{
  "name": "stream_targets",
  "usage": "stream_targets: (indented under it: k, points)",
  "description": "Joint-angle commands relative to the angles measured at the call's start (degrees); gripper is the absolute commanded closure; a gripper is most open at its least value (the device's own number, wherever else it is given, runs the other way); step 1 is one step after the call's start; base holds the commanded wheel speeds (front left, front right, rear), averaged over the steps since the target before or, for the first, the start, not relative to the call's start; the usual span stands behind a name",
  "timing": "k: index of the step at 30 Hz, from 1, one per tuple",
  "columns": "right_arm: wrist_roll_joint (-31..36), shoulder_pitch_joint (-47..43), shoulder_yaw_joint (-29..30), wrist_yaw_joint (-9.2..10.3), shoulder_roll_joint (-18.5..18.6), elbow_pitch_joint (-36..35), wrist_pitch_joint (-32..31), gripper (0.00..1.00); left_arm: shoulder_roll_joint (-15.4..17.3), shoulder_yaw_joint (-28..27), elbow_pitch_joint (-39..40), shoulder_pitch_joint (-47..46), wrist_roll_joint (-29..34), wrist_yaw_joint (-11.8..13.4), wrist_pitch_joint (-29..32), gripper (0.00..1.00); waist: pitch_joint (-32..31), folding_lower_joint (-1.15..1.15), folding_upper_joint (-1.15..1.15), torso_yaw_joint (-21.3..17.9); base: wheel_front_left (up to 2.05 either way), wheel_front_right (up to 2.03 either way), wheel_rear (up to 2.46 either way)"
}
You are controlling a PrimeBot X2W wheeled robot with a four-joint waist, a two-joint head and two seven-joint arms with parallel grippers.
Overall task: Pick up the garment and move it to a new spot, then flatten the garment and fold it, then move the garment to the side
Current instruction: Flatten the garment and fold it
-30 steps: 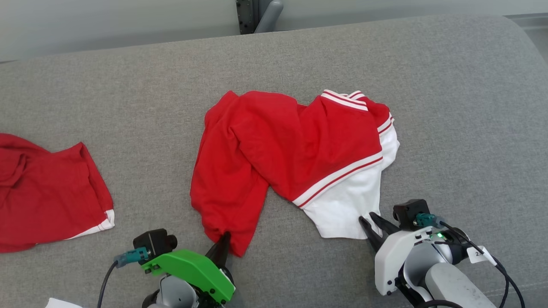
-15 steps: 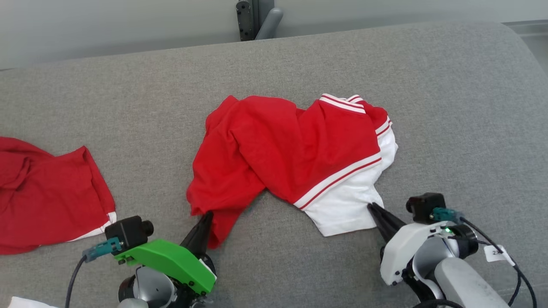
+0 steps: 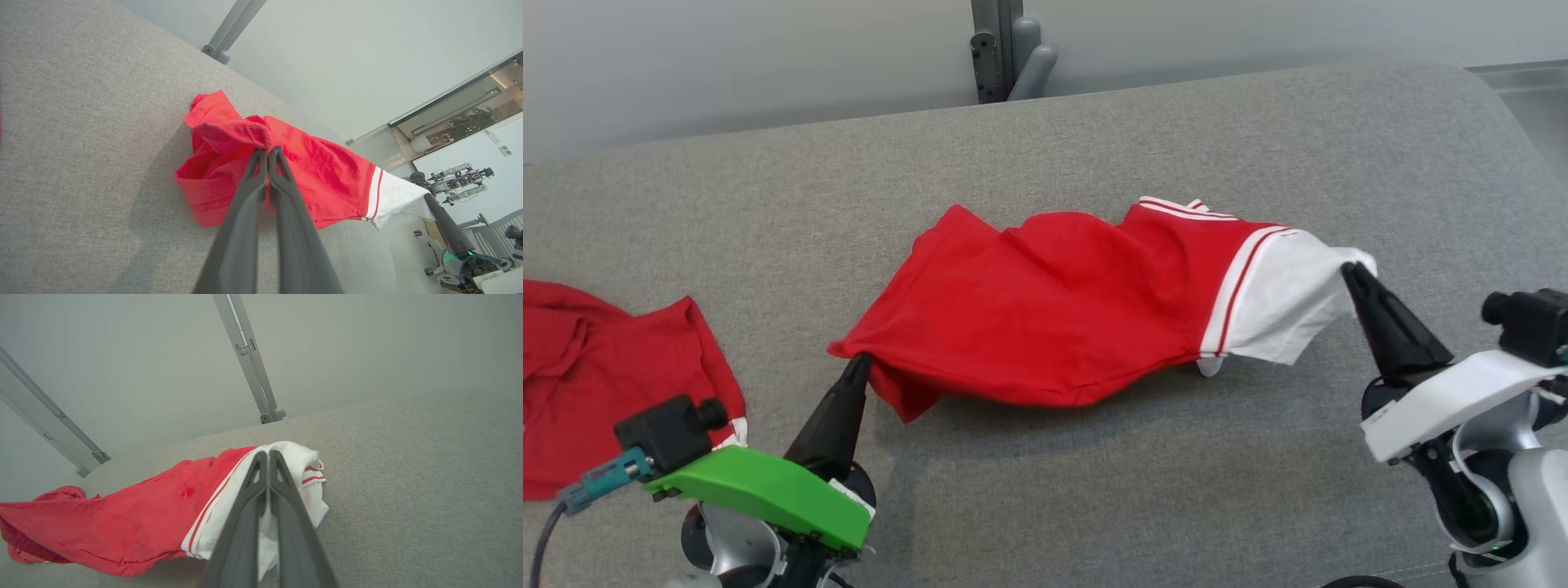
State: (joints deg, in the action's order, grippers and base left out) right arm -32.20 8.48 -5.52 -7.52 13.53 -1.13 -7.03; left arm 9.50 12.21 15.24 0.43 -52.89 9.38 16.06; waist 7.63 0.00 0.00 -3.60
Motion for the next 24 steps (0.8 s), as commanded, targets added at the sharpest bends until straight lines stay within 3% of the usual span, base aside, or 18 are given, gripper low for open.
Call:
stream_targets:
  k: [1, 8, 14, 19, 20, 24]
  points:
    - [-1.79, -1.24, 2.49, 0.06, 0.68, -4.99, -1.23, 1.0, 0.76, -1.02, 2.65, 0.46, -0.34, 0.22, -0.04, 1.0, -0.79, 0.0, 0.0, -0.59, 0.0, 0.0, 0.0]
    - [-5.1, -1.39, 9.52, 0.05, 1.92, -19.7, -6.52, 1.0, 1.83, -3.69, 11.03, -0.91, -1.24, 1.0, 0.25, 1.0, -1.89, 0.0, 0.0, -1.66, 0.0, 0.0, 0.0]
    - [-9.97, 7.36, 15.33, 0.04, 3.78, -29.27, -14.43, 1.0, 4.86, -5.31, 16.87, -9.05, -1.57, 1.89, 4.34, 1.0, -0.82, 0.0, 0.0, -2.93, 0.0, 0.0, 0.0]
    - [-13.0, 22.53, 16.88, 0.04, 4.24, -25.36, -22.1, 1.0, 7.88, -4.36, 12.95, -22.86, -1.84, 2.61, 11.08, 1.0, 3.28, 0.0, 0.0, -3.76, 0.0, 0.0, 0.0]
    - [-12.97, 30.02, 16.93, 0.03, 2.74, -21.29, -24.28, 1.0, 9.34, -3.67, 9.13, -29.91, -1.12, 2.61, 13.79, 1.0, 5.95, 0.0, 0.0, -4.01, 0.0, 0.0, 0.0]
    - [-8.85, 45.96, 16.53, 0.02, -0.53, -11.29, -26.81, 1.0, 11.47, -1.05, -0.57, -45.15, 2.61, 1.61, 17.67, 1.0, 12.57, 0.0, 0.0, -4.19, 0.0, 0.0, 0.0]
